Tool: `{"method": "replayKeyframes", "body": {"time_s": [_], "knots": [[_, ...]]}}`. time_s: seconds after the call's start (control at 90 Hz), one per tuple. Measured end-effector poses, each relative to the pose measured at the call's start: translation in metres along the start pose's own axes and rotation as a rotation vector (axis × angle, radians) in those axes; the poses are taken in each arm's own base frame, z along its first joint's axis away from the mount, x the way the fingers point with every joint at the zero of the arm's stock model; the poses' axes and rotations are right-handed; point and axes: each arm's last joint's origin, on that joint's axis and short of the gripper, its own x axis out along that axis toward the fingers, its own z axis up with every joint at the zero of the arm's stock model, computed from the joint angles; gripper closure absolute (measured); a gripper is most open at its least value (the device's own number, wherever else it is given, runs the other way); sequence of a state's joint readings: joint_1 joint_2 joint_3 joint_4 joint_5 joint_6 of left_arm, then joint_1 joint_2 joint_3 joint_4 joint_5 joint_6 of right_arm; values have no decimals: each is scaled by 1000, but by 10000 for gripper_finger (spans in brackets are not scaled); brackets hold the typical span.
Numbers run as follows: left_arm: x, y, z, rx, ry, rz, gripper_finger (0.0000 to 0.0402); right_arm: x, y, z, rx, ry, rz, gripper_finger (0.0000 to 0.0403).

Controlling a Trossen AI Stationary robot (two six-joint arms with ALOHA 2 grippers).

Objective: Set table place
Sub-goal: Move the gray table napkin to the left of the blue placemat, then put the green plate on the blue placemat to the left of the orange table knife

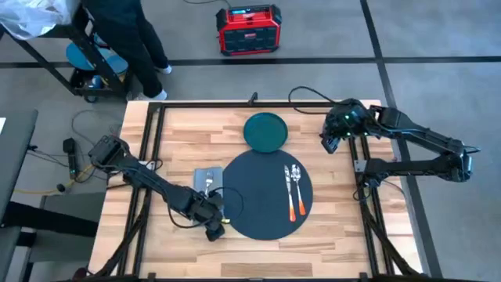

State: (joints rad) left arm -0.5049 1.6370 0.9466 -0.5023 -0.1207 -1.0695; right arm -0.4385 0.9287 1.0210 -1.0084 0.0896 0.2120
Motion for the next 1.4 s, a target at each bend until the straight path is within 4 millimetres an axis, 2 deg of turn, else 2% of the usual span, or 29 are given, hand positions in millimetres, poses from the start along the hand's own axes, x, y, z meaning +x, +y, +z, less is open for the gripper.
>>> {"method": "replayKeyframes", "body": {"time_s": [0.289,0.467,0.622,0.822,0.922,1.0,1.1,1.222,1.344,1.4], "knots": [[-22,-12,16,4,-36,-71,267,0,1,0,-15,6,26,206],[-34,-13,41,71,-73,-64,267,3,2,-3,-12,33,77,194],[-42,9,85,126,-162,4,273,6,-2,-16,9,60,31,193],[-47,71,148,186,-230,81,291,-5,-9,-43,104,-16,21,193],[-51,99,169,280,-265,103,303,-11,-12,-52,161,-48,31,193],[-54,113,181,389,-302,99,312,-13,-13,-55,192,-63,37,193],[-57,125,191,503,-324,60,317,-15,-13,-55,213,-74,41,193],[-38,136,199,609,-255,64,316,-14,-12,-54,214,-77,41,193],[-18,128,217,757,-183,72,315,-12,-12,-52,217,-73,40,193],[-10,123,227,829,-140,132,315,-12,-12,-52,217,-72,39,194]]}}
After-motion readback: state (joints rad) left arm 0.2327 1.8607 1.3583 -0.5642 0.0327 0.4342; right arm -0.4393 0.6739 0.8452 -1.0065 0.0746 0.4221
